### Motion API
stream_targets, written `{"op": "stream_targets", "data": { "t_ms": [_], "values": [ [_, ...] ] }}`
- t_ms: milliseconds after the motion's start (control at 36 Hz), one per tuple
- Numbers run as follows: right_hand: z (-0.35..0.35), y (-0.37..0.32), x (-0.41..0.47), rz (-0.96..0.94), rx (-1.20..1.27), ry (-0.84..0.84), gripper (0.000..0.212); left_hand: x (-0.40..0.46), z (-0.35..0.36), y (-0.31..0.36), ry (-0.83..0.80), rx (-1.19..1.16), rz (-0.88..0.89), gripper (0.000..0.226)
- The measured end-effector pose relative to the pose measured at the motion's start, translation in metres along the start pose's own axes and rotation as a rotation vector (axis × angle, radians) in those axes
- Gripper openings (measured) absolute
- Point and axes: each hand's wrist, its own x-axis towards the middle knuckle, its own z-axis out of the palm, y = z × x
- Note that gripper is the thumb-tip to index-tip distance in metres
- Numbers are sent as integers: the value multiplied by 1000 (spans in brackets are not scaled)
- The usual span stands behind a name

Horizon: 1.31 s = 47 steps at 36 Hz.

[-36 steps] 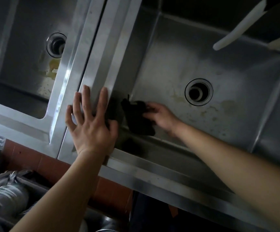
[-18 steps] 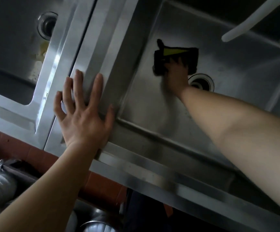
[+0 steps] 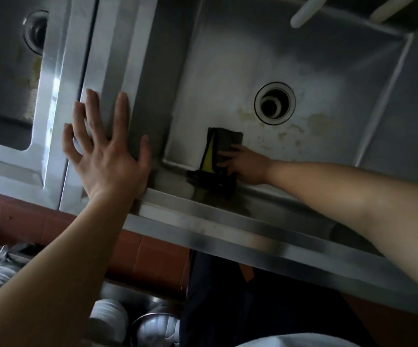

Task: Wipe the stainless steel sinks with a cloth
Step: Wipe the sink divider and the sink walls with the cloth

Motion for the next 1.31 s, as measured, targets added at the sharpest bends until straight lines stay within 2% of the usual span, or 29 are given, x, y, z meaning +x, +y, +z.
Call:
{"op": "stream_targets", "data": {
  "t_ms": [139, 194, 306, 417, 556, 722, 861, 1000, 1167, 1306],
  "values": [
    [18, 23, -45, 52, -84, -77, 33, 0, -1, 0, -1, -8, -9, 77],
    [26, 24, -52, 59, -37, -10, 36, -1, -2, 0, -2, -8, -11, 77],
    [43, 8, -41, 124, 14, 184, 61, -1, -2, 0, -4, -4, -6, 79],
    [46, -9, -8, 279, -18, 270, 61, -1, 1, -1, 9, 11, -8, 78],
    [5, 6, 41, 257, -134, 327, 62, 0, 3, -2, 25, -1, -3, 77],
    [-35, 44, 54, 270, -250, 288, 64, 0, 3, -3, 44, -13, 1, 77],
    [-9, 65, -1, 302, -286, 218, 69, -1, 2, -1, 40, -5, -21, 80],
    [9, 59, -26, 241, -379, 116, 60, 0, -1, 0, 11, 0, -29, 83],
    [-13, 32, 9, 117, -438, 105, 56, -1, -5, 1, -12, -12, -14, 80],
    [-55, 11, 63, 146, -431, 118, 58, -1, -4, -2, -13, -25, 10, 77]
  ]
}}
